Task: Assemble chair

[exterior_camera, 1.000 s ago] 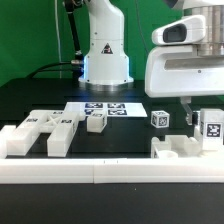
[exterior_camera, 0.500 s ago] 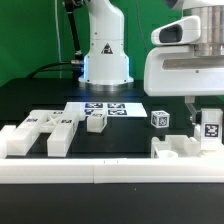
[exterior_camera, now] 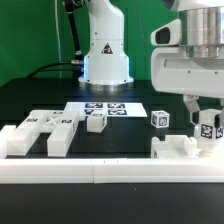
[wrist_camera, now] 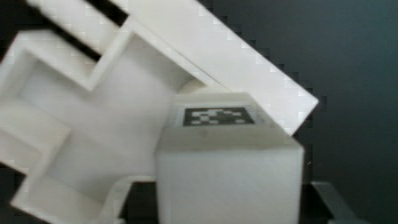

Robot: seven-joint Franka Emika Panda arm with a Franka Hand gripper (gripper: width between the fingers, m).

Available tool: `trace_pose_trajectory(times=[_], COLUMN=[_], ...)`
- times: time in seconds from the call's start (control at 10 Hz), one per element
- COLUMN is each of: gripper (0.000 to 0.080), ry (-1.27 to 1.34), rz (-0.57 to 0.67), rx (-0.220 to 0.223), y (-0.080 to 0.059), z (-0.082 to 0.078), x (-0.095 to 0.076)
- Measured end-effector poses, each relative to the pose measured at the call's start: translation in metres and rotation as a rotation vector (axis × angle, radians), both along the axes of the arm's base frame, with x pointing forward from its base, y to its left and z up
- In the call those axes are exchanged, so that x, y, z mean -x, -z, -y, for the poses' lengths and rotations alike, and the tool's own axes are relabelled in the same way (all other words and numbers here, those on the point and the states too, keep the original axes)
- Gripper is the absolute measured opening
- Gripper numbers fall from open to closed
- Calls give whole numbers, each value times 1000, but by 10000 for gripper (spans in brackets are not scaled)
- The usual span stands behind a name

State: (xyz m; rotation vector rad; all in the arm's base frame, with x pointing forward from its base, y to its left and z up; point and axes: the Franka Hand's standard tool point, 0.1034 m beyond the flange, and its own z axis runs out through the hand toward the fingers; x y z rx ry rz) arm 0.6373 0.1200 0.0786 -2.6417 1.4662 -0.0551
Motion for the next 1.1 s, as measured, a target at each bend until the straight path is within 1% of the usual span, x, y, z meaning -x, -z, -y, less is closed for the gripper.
trace_pose_trajectory(times=[0.3,0.4,0.6,0.8,0.9,1.0,1.1], gripper=[290,290,290,291,501,501,618], ry=[347,458,546,533,521,452,400], rz=[-36,-49,-59,-56,-55,-48,-43], rx=[-45,-53,-59,-58,-58,-53,-48], y=[1,1,1,1,1,0,0], z=[1,2,2,1,1,0,-3], x=[1,1,1,1,1,1,1])
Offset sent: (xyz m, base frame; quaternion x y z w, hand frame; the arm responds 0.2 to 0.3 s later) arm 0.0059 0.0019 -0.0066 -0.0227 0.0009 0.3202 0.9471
